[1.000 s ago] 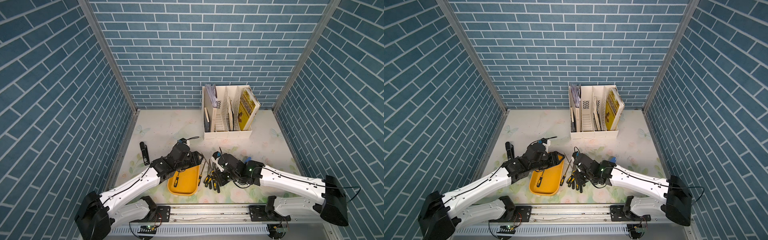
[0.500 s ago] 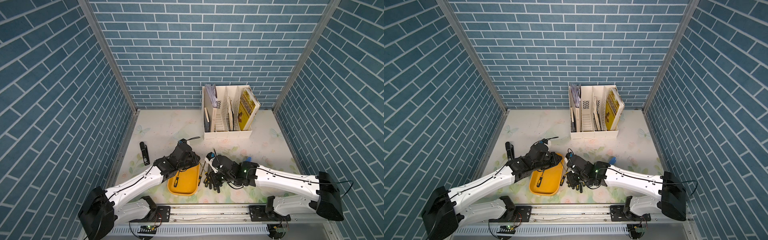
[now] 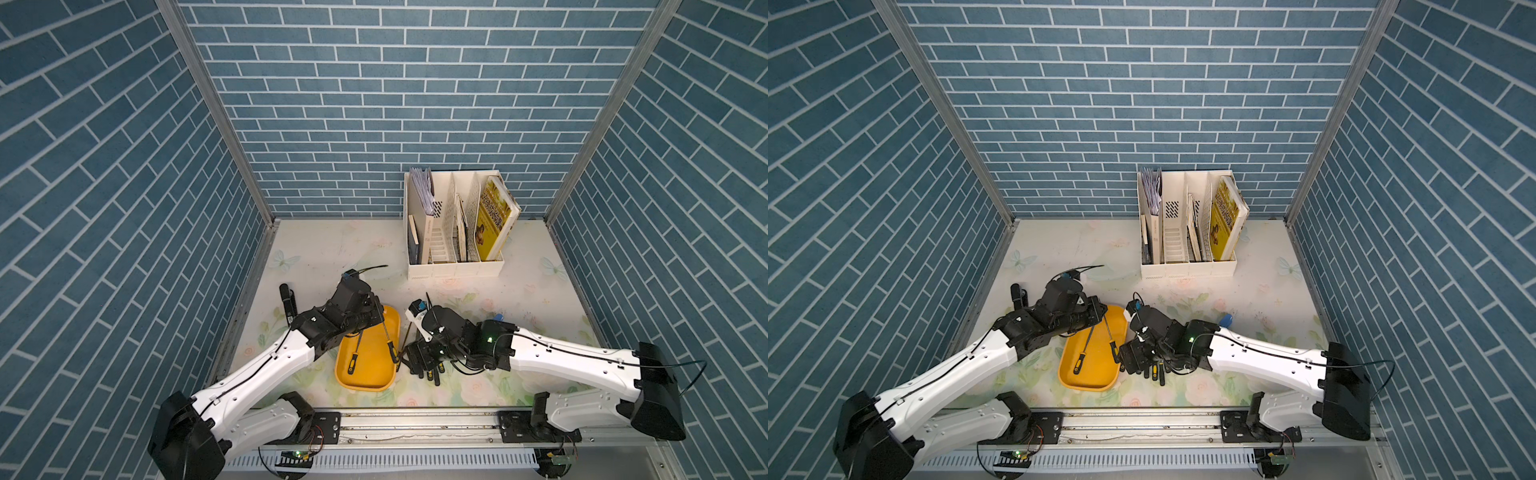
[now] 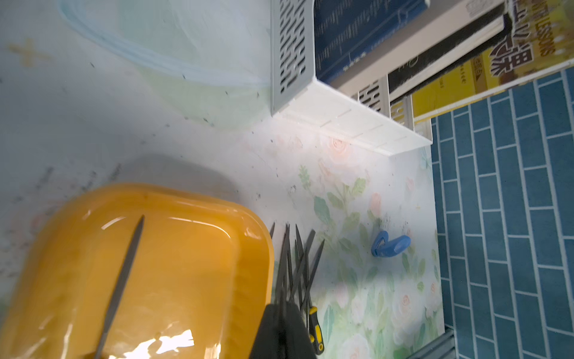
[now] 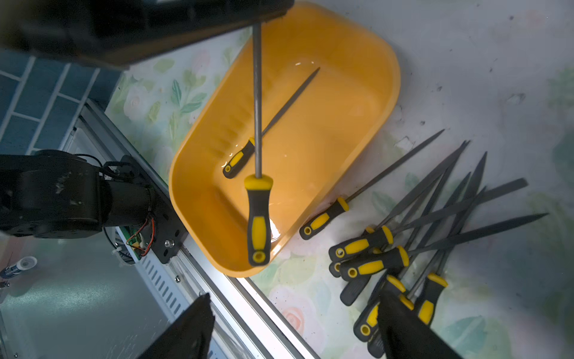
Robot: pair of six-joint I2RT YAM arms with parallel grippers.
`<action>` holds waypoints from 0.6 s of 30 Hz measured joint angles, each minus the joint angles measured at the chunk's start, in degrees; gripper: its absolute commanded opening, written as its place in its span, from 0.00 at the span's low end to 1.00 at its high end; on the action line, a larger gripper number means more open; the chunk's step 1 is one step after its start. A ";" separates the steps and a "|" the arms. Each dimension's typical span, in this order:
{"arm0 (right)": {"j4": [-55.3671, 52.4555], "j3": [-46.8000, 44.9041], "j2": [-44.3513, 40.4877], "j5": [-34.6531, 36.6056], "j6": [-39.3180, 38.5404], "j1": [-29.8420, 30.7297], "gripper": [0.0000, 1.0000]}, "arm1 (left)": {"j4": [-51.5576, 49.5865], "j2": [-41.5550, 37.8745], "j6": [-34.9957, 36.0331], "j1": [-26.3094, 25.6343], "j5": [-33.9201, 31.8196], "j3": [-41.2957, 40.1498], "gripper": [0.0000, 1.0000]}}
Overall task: Put the file tool into the storage box
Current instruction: Place the file tool in the storage box.
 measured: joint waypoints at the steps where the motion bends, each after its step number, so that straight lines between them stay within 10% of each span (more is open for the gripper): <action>1: -0.37 0.07 -0.83 0.07 -0.31 -0.98 0.88 | -1.70 0.59 2.25 0.96 -0.59 2.25 0.00; 8: -4.17 -1.33 -5.35 0.20 -2.34 -12.83 0.88 | -7.34 10.99 14.51 1.77 -3.87 10.47 0.00; 18: -5.18 -6.69 -3.13 -0.92 -4.57 -14.43 0.88 | -9.11 18.82 20.28 1.38 -8.09 6.14 0.00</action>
